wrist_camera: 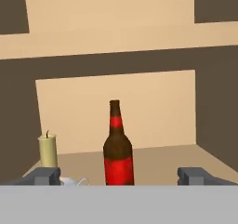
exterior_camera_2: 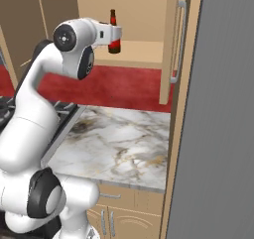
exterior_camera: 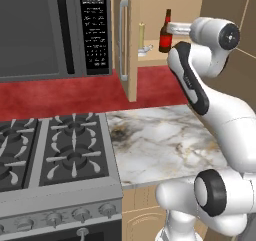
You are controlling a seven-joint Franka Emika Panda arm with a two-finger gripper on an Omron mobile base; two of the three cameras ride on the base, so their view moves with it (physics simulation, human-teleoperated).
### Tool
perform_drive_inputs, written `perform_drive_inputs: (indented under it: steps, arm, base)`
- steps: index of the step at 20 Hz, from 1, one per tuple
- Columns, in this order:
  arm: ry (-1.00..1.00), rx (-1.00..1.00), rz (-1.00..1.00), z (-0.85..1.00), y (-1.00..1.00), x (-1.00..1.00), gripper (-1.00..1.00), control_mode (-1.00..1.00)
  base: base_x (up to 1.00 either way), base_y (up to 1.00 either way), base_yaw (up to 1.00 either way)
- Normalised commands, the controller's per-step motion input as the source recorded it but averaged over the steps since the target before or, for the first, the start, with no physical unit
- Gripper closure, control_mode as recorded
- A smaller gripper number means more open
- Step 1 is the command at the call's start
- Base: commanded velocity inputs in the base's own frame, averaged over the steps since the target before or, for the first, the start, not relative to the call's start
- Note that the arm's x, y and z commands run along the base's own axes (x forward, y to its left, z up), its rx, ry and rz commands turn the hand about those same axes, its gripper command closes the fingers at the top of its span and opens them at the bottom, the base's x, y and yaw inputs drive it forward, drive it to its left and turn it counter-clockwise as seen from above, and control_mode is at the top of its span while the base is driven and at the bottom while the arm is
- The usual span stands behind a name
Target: Get the candle and the beer from the cabinet and move them to the dining counter.
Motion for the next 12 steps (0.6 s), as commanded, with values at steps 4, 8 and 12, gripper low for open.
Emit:
perform_drive_inputs:
  steps: [4, 8, 12]
  arm:
    - [0.00, 0.00, -0.03, 0.00, 0.05, 0.30, -1.00, -1.00]
    - [0.00, 0.00, 0.00, 0.00, 0.15, 0.34, -1.00, -1.00]
    - [0.00, 0.00, 0.00, 0.00, 0.04, 0.29, -1.00, -1.00]
  base:
    - [0.00, 0.00, 0.00]
    - [0.00, 0.00, 0.00]
    - [0.00, 0.00, 0.00]
